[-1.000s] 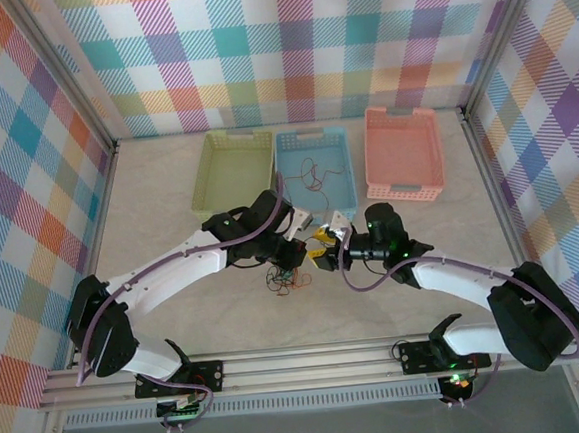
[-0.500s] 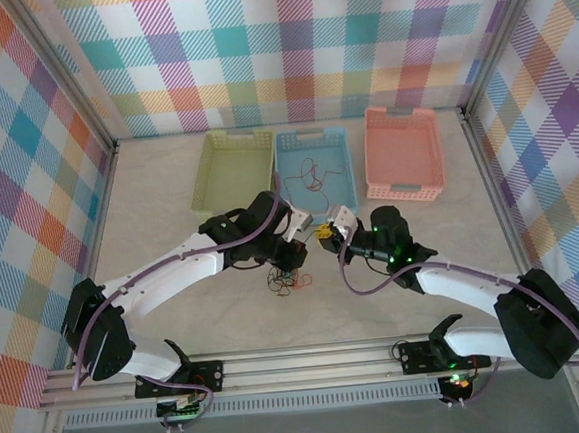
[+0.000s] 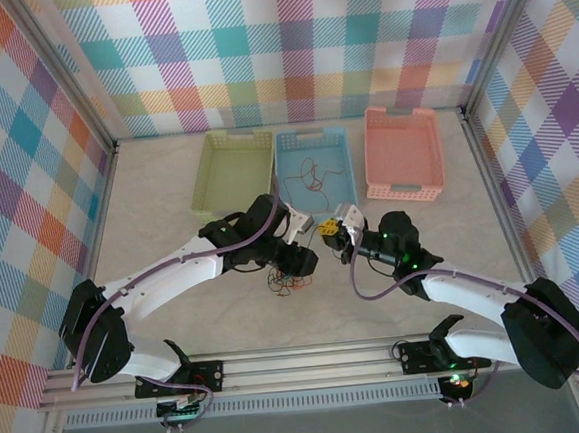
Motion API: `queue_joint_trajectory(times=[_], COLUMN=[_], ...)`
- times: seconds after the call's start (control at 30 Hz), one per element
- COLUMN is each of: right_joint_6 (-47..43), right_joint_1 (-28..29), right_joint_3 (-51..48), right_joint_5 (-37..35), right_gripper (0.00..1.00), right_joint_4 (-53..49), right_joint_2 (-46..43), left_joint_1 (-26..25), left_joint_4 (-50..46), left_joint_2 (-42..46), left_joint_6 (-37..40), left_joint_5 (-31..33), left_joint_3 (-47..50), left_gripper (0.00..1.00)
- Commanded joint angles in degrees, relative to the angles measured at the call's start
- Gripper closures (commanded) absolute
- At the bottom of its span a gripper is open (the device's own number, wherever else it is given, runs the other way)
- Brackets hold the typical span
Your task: Untangle the cables
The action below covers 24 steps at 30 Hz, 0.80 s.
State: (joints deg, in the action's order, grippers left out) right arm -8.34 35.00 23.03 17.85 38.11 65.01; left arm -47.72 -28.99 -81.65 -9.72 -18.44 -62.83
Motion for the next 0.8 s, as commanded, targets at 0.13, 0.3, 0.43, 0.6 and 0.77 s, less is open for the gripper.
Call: queue_joint_trajectory(times=[0.13, 0.3, 0.43, 0.6, 0.77], right_joint_6=[3.15, 6.35, 6.97, 7.64, 8.67], right_joint_1=[-0.17, -0.57, -0.63, -0.66, -0.86], right_joint_3=[-1.47, -2.13, -2.41, -2.9, -3.99], right_joint_5=[0.45, -0.11, -0.09, 0.22, 0.38], right_gripper=[1.0, 1.0, 1.0, 1.0, 1.0], right_joint_4=[4.57, 5.9, 4.78, 4.85, 6.58], right_joint_2=[-2.32, -3.9, -6.78, -8.86, -10.74], left_joint_1=[0.08, 0.08, 0.08, 0.18, 0.7], left_joint_4=[5.68, 6.05, 5.7, 5.96, 5.97], left_joint_2=[-2.92, -6.08, -7.1, -8.76, -10.09], left_joint_6=[1.63, 1.29, 0.38, -0.72, -0.9], left_joint_5=[-0.8, 1.67, 7.36, 12.0, 12.55], left_joint_3=[-1.31, -2.34, -3.04, -4.13, -4.82], left_gripper=[0.38, 0.44, 0.56, 0.7, 0.75])
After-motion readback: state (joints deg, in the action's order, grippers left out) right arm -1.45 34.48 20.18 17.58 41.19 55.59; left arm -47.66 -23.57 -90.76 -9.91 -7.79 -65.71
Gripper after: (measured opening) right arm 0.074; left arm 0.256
